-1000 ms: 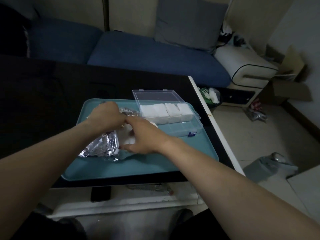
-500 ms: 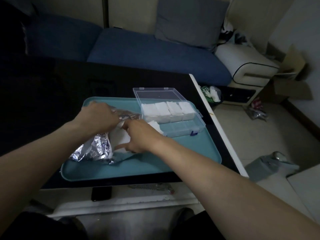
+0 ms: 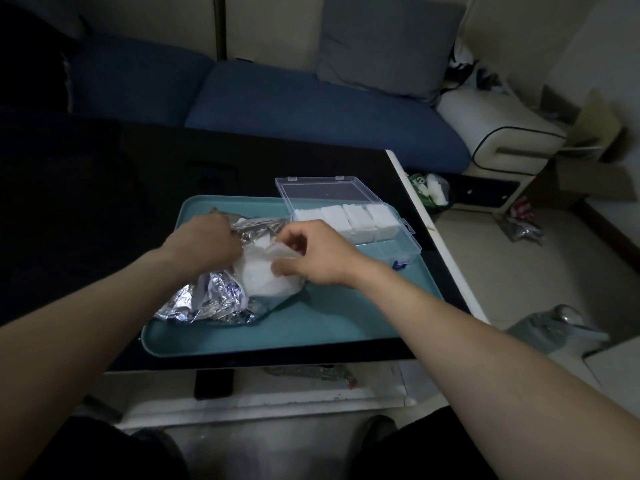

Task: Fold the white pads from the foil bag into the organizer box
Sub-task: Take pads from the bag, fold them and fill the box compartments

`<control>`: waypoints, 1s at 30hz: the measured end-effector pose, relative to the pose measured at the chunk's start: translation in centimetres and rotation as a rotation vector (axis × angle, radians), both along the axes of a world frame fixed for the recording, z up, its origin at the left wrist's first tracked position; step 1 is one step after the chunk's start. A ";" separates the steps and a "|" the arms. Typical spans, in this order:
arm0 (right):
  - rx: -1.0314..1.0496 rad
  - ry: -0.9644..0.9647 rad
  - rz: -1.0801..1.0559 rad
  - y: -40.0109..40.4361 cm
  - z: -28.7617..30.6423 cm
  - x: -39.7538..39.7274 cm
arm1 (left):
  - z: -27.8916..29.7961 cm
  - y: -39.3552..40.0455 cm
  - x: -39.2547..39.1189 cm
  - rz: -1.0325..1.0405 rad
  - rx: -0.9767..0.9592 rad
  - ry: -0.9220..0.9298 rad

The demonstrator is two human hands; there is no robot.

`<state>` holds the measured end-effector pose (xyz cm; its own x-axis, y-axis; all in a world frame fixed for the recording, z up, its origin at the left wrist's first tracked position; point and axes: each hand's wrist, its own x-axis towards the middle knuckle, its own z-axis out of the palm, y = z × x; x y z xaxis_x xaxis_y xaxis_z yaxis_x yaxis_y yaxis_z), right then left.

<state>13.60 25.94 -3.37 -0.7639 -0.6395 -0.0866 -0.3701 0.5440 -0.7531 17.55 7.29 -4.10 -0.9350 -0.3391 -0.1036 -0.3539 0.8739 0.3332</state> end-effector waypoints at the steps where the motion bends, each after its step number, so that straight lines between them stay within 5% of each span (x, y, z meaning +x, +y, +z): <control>1: -0.034 -0.003 -0.044 0.3 0.1 -0.1 | 0.0 0.1 -0.1 0.003 -0.007 -0.008; 7: -0.012 0.197 -0.173 1.0 0.1 0.0 | 1.3 1.1 0.3 -0.007 -0.114 0.049; 11: 0.123 0.547 -0.051 0.3 0.3 0.3 | 1.9 2.6 0.5 -0.080 -0.081 0.173; 16: 0.365 0.669 0.149 -0.5 0.1 0.1 | 0.9 3.2 0.6 -0.157 0.007 0.004; 26: -0.102 -0.033 -0.293 3.5 0.7 -2.8 | 1.5 2.7 1.2 -0.169 -0.170 -0.102; 30: -0.343 -0.233 -0.510 4.5 1.0 -3.3 | 2.5 3.7 1.5 -0.150 -0.226 0.143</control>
<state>10.34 30.41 -2.40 -0.9643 -0.2234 -0.1424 0.0646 0.3230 -0.9442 19.08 11.01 -1.63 -0.9761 -0.1952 0.0951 -0.1784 0.9706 0.1615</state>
